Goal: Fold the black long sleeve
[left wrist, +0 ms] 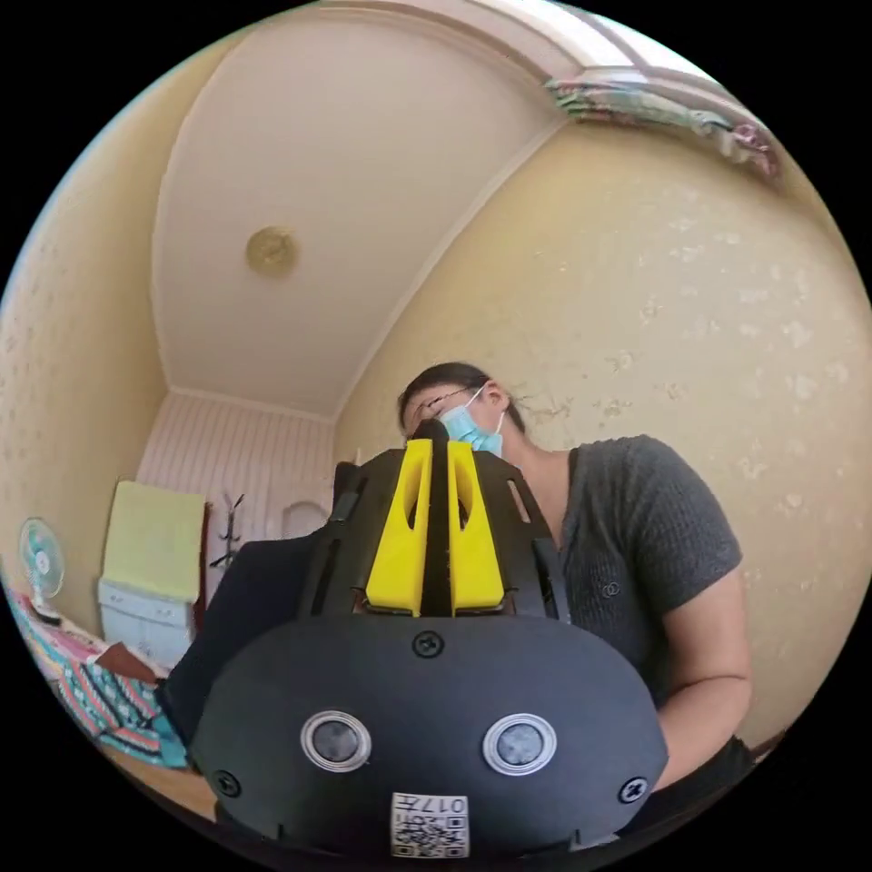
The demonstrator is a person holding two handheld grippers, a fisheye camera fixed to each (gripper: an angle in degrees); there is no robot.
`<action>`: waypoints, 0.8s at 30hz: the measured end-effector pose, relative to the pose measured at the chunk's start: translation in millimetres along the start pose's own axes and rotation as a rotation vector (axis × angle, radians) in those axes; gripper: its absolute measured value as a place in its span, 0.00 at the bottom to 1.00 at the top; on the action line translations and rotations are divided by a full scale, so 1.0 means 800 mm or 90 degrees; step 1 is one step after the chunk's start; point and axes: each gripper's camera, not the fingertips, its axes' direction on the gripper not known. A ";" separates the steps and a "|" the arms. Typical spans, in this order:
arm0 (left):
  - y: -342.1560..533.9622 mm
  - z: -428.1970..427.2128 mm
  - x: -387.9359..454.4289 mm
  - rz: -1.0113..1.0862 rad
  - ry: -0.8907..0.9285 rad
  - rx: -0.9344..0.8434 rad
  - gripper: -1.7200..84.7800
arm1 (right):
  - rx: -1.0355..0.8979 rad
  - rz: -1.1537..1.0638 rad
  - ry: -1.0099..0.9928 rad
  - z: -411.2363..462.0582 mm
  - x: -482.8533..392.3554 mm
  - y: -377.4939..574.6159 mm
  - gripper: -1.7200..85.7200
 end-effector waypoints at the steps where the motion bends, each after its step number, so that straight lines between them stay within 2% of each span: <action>1: 0.005 -0.002 0.000 -0.005 0.034 0.039 0.03 | -0.004 -0.016 -0.015 0.007 -0.004 -0.002 0.14; 3: 0.023 0.003 0.005 -0.025 0.097 0.127 0.03 | -0.028 -0.067 -0.048 0.041 -0.021 -0.009 0.17; 8: 0.019 0.041 0.025 -0.066 0.063 0.069 0.03 | -0.107 -0.179 -0.065 0.105 -0.063 -0.020 0.21; 10: 0.010 0.048 0.033 -0.071 0.047 0.055 0.03 | -0.182 -0.208 -0.106 0.123 -0.076 -0.022 0.17; 11: -0.002 0.050 0.042 -0.069 0.039 0.043 0.03 | -0.200 -0.225 -0.124 0.122 -0.085 -0.021 0.11; 15: -0.063 0.060 0.098 -0.024 -0.064 -0.061 0.03 | -0.076 -0.165 -0.030 0.042 -0.099 -0.023 0.06; 20: -0.120 0.068 0.151 0.033 -0.154 -0.106 0.03 | 0.102 -0.178 0.022 -0.070 -0.149 -0.030 0.04; 22: -0.141 0.075 0.167 0.040 -0.230 -0.145 0.03 | 0.132 -0.185 0.097 -0.101 -0.184 -0.038 0.04; 24: -0.169 0.092 0.182 0.022 -0.361 -0.221 0.04 | 0.192 -0.230 0.222 -0.135 -0.245 -0.041 0.03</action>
